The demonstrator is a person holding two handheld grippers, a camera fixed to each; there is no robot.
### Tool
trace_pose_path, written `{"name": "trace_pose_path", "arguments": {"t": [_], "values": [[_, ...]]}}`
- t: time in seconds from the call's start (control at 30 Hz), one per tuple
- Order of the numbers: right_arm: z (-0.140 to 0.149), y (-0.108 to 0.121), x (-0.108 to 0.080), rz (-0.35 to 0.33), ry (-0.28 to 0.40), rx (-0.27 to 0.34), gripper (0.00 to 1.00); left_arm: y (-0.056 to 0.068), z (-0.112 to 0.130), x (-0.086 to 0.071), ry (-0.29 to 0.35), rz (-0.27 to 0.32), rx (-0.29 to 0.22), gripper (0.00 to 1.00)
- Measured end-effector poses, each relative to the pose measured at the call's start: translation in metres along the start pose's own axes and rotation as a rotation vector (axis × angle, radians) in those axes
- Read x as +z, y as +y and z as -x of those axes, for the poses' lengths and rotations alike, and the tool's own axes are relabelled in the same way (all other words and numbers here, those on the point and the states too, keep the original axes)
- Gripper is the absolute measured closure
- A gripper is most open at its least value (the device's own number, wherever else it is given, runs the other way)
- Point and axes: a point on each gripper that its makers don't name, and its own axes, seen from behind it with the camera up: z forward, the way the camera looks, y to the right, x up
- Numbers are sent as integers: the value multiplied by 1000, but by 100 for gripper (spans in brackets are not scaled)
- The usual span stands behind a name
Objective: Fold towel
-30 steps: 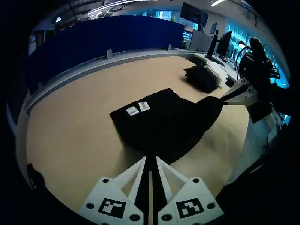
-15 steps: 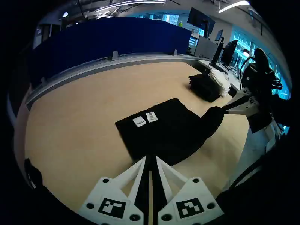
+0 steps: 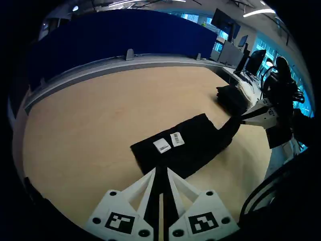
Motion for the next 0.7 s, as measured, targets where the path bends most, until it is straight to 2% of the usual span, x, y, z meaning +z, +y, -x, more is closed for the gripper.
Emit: {"name": "trace_pose_path", "arguments": {"t": [0.17,0.37,0.7], "values": [[5,12,24,-1,-34,43,88,-11,-2,26,-23,8,-4,95],[14,21,44,7,-62,82,88,-19,9,51,-60,18,-15,95],[16,28,61,23,-81,103,87,-27,17,69,-96,0,-5,90]]}}
